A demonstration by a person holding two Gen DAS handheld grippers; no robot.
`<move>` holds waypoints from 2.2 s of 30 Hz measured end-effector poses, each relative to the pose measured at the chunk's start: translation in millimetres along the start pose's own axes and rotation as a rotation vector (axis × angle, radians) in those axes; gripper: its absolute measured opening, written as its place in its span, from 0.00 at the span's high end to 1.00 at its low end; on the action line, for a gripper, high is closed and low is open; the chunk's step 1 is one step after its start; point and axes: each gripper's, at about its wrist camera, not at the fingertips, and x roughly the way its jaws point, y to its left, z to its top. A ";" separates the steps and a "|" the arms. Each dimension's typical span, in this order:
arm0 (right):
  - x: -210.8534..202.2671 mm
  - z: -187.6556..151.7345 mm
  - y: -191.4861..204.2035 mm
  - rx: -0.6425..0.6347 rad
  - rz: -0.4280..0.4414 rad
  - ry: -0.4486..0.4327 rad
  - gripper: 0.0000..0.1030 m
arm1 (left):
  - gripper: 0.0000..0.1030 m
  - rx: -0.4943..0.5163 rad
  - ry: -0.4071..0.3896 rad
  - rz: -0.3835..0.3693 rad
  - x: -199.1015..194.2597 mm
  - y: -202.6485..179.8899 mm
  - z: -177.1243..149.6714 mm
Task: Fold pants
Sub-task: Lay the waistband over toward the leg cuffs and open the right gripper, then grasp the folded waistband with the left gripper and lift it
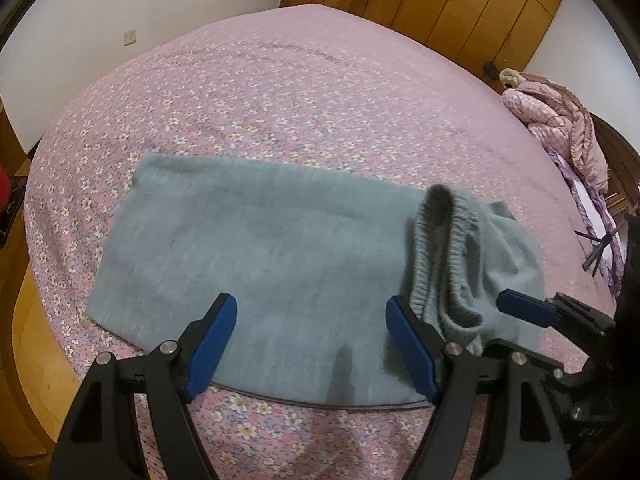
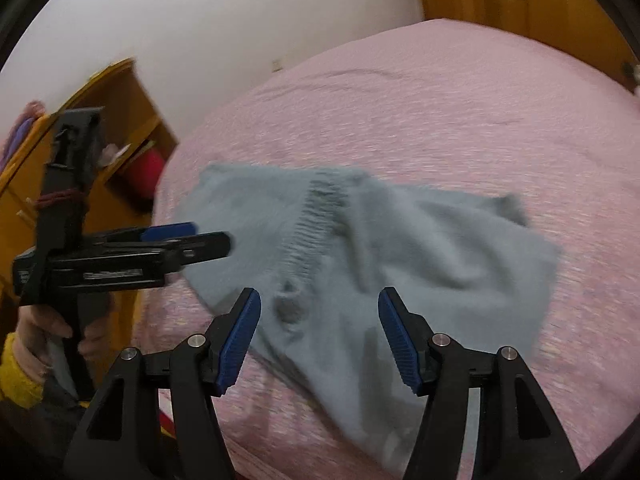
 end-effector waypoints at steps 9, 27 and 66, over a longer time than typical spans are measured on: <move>-19.7 -30.6 -54.0 0.138 -0.186 0.048 0.39 | 0.22 0.114 0.031 -0.078 0.4 -50.8 -4.1; -6.0 -45.7 -61.8 0.174 -0.182 0.086 0.39 | 0.84 0.302 0.096 -0.142 24.2 -104.7 -18.4; 26.3 -62.4 -56.1 0.170 -0.167 0.045 0.15 | 0.58 0.214 0.143 -0.042 54.5 -86.9 1.1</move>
